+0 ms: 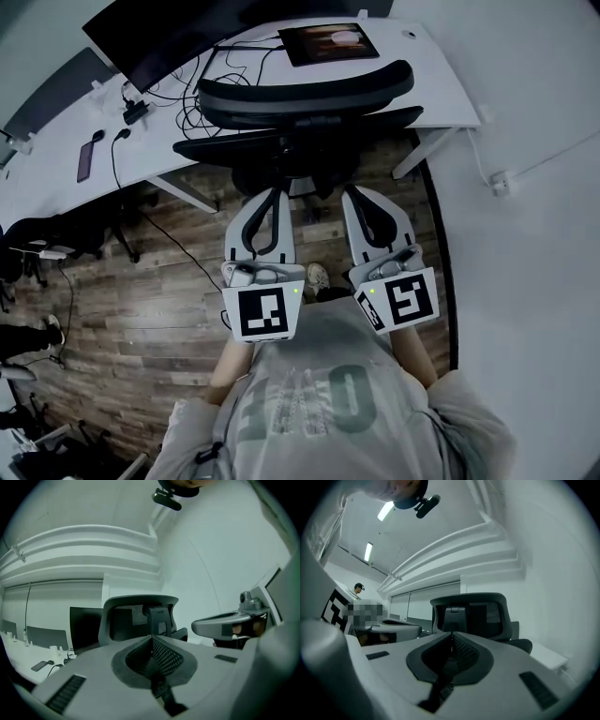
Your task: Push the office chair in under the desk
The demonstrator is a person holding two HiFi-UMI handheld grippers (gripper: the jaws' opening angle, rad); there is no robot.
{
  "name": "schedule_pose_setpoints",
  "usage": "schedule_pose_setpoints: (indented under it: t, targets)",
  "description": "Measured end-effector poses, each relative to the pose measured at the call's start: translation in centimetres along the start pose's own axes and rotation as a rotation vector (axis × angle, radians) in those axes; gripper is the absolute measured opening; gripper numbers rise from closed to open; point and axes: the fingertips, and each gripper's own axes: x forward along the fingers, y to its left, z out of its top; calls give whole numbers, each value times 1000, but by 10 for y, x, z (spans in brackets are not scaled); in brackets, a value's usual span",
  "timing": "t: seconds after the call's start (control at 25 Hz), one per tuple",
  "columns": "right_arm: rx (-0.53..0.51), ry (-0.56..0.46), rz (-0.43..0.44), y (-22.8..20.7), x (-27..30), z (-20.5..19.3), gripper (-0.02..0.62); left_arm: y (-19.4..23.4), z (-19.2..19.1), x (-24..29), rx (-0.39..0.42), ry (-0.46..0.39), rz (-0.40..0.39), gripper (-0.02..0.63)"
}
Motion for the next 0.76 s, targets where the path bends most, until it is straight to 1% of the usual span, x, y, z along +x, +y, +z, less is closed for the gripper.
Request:
schedule_pose_setpoints:
  t: [0.16,0.44,0.76]
  targets:
    - [-12,-1,1,-3,1,2,23,2,0,2,-6,2,6,15]
    - [-14,4,4,-11,6,-1,23,10,0,6,-11,3,40,15]
    - [-21,7,17,-13,14,-2,21,12,-4,10,-7,19,45,15]
